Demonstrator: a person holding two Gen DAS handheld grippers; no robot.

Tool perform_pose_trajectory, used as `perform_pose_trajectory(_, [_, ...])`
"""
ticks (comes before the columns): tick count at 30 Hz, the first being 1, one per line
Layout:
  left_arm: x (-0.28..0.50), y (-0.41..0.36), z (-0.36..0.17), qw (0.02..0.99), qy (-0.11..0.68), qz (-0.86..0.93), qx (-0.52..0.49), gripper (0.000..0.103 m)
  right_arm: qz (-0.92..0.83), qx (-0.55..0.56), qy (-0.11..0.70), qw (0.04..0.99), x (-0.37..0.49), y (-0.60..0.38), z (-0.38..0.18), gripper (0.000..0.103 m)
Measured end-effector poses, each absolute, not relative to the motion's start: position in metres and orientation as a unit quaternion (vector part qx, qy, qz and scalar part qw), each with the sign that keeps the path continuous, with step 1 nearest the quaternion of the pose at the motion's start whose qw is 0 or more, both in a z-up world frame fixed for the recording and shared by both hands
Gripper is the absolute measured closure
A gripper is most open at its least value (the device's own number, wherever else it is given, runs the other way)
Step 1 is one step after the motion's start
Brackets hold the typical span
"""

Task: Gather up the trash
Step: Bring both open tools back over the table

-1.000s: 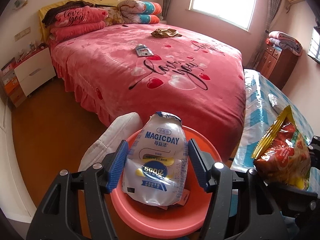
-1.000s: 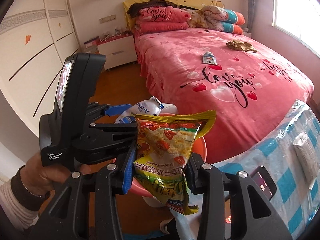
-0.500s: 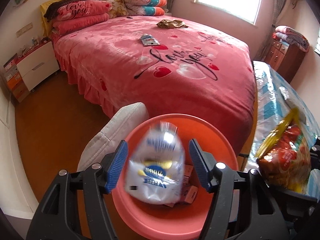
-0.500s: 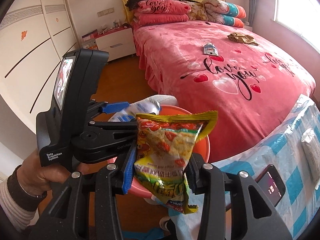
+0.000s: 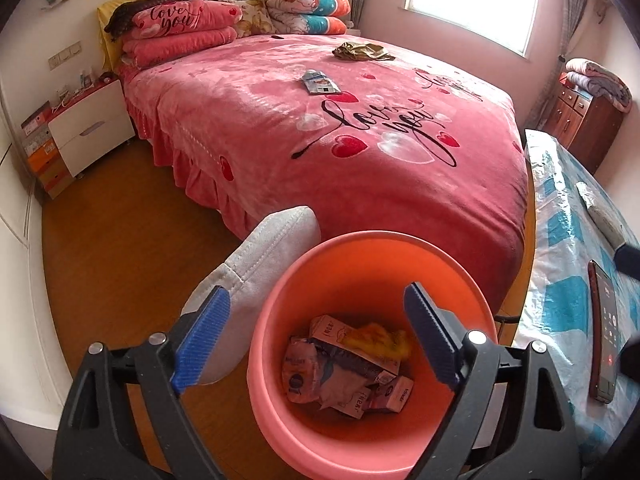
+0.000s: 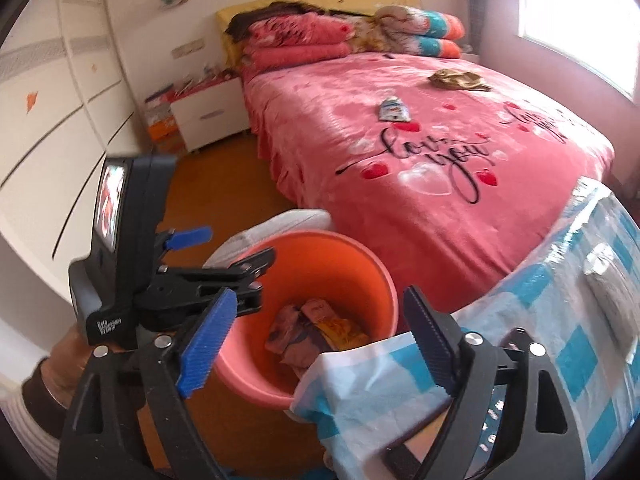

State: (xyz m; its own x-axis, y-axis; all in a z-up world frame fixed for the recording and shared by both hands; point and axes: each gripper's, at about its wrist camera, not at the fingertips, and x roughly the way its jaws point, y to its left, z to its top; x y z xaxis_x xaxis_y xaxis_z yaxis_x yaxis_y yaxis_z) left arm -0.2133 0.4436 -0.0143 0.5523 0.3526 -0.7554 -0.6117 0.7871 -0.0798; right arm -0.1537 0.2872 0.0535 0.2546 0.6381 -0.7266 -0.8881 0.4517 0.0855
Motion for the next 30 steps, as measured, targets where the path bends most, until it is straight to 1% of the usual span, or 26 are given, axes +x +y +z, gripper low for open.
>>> perform_pose_trajectory(10, [-0.217, 0.434, -0.004, 0.869, 0.377, 0.277, -0.160, 0.014, 0.458, -0.132, 0.338, 0.811, -0.139, 0.246, 0.081, 0.016])
perform_pose_trajectory(11, [-0.217, 0.432, -0.002, 0.869, 0.377, 0.278, -0.157, 0.014, 0.456, -0.129, 0.337, 0.814, -0.138, 0.244, 0.082, 0.013])
perform_pose_trajectory(14, [-0.216, 0.426, 0.004, 0.873, 0.374, 0.276, -0.150, 0.013, 0.449, -0.128, 0.332, 0.820, -0.140, 0.235, 0.085, 0.012])
perform_pose_trajectory(17, [-0.217, 0.421, 0.011, 0.876, 0.369, 0.274, -0.146, 0.011, 0.440, -0.129, 0.323, 0.828, -0.141, 0.226, 0.088, 0.010])
perform_pose_trajectory(21, [-0.217, 0.413, 0.020, 0.880, 0.364, 0.271, -0.142, 0.011, 0.432, -0.127, 0.306, 0.839, -0.144, 0.215, 0.094, 0.008])
perform_pose_trajectory(24, [-0.216, 0.406, 0.027, 0.882, 0.361, 0.270, -0.136, 0.007, 0.429, -0.122, 0.297, 0.845, -0.145, 0.205, 0.098, 0.007])
perform_pose_trajectory(30, [-0.218, 0.389, 0.040, 0.892, 0.348, 0.262, -0.124, 0.007, 0.415, -0.107, 0.272, 0.861, -0.148, 0.178, 0.106, 0.007])
